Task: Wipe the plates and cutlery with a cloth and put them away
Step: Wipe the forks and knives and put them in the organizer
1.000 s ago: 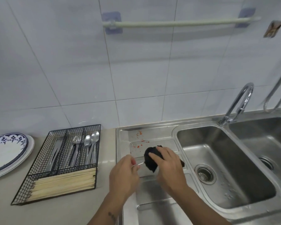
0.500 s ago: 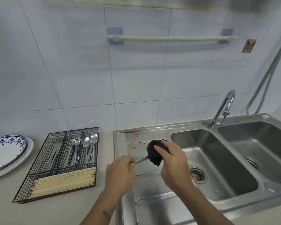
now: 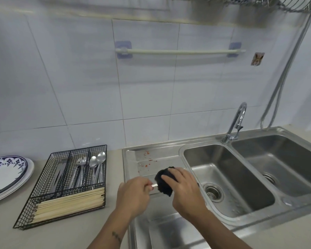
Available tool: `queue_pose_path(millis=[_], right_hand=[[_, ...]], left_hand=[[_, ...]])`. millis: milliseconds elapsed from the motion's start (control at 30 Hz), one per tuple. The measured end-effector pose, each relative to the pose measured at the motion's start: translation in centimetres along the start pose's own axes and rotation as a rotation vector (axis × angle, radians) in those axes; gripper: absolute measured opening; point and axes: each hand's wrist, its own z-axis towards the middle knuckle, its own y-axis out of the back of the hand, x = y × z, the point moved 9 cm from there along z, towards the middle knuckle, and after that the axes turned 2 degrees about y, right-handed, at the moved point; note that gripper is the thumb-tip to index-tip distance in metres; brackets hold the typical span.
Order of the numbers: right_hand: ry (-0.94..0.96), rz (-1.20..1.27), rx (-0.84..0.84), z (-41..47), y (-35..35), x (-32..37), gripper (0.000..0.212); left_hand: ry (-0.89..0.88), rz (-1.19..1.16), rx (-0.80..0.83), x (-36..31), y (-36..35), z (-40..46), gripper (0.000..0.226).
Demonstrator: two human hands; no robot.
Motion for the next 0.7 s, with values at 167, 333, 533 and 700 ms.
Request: queue_pose_path(millis=[167, 333, 533, 700], right_hand=[[-0.12, 0.006, 0.023, -0.7, 0.3, -2.1, 0.066], [-0.055, 0.045, 0.061, -1.7, -0.6, -0.6, 0.069], [-0.304, 0.055, 0.029, -2.5, 0.9, -6.5, 0.071], [-0.351, 0.156, -0.107, -2.0, 3.4, -8.0, 0.062]], left_hand=[[0.028, -0.001, 0.028, 0.5, -0.7, -0.7, 0.016], [0.023, -0.043, 0.063, -1.2, -1.5, -0.9, 0.019], [0.119, -0.158, 0.113, -0.4, -3.7, -1.5, 0.013], [0.248, -0.444, 0.095, -1.1, -4.9, -1.4, 0.017]])
